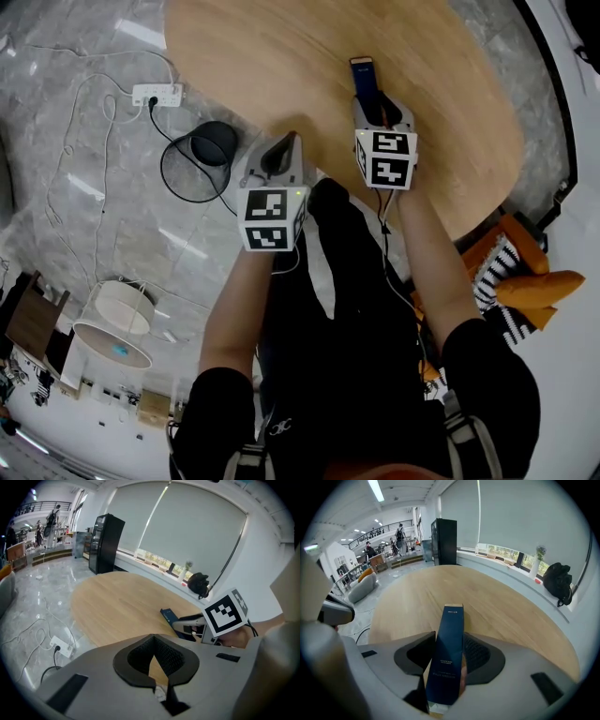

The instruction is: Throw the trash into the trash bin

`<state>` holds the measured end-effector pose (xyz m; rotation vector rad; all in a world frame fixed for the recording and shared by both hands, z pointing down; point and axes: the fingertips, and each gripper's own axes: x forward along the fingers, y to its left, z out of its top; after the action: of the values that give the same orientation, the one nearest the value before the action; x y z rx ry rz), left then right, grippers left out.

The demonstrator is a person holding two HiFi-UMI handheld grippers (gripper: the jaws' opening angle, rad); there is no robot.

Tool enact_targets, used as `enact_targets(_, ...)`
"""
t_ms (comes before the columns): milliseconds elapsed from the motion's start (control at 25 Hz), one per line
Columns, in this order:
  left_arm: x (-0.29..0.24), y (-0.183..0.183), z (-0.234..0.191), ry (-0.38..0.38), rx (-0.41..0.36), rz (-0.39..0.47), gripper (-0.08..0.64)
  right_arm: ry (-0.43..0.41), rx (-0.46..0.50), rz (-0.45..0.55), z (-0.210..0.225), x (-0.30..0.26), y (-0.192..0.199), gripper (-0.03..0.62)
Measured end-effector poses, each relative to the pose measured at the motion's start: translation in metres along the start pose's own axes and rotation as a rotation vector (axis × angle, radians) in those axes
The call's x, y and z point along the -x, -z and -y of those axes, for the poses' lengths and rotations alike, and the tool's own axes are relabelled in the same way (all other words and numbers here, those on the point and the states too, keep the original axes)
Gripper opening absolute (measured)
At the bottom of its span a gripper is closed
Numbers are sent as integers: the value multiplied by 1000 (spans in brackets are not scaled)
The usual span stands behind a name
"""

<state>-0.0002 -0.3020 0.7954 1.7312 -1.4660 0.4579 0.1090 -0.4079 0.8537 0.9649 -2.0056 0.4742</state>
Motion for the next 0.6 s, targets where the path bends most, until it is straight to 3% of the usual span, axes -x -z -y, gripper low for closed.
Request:
enact_targets(240,-3,-7,2,-9,0,17,12,-11,-5,94,1,26,-24,175)
enact_targets(600,4,-46,9,-39,35,111,12,-17,-63,266,16,93,-84,175)
